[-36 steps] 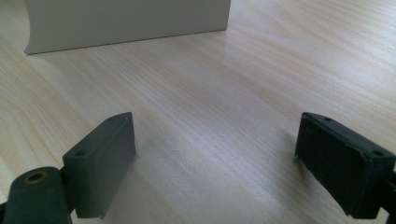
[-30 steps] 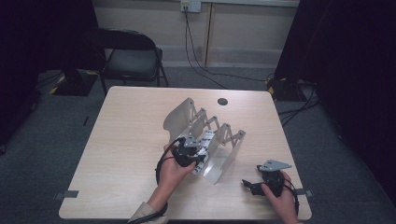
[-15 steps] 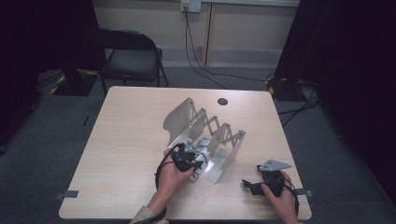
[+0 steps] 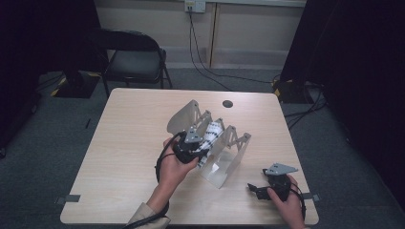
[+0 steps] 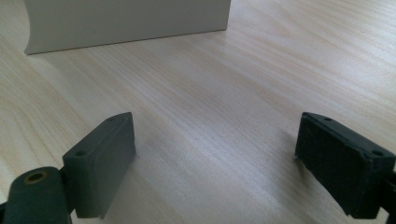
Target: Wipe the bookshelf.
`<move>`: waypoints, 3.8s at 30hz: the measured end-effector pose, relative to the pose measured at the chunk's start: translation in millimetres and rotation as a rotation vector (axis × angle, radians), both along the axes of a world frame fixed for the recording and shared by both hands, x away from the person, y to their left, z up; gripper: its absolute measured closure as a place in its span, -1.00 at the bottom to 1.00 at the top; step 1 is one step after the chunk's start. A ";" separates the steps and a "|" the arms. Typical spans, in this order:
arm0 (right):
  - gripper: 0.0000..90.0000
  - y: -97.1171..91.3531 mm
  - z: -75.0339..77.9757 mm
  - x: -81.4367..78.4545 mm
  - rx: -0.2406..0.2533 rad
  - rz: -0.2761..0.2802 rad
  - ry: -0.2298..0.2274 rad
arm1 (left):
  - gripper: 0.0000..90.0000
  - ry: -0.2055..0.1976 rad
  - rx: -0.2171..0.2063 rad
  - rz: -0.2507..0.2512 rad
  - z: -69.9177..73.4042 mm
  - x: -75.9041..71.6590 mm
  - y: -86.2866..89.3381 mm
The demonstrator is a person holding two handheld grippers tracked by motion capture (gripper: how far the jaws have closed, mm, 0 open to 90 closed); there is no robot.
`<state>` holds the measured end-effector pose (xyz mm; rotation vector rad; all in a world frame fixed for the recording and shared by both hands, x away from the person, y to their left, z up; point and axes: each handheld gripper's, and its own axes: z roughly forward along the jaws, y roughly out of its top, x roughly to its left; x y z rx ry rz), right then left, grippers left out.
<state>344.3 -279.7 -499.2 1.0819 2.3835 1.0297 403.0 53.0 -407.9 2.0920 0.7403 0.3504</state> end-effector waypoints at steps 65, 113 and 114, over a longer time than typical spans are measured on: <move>-0.75 0.4 -0.1 -0.1 0.000 -0.003 -0.002 | 0.68 0.171 0.046 -0.029 -72.6 -38.6 33.5; -0.75 0.8 -0.2 -0.5 -0.001 -0.006 -0.004 | 0.13 0.114 0.027 -0.130 -66.4 -50.7 -11.5; -0.75 0.8 -0.2 -0.6 -0.001 -0.006 -0.003 | 0.14 0.120 0.032 -0.130 -66.4 -51.7 -9.1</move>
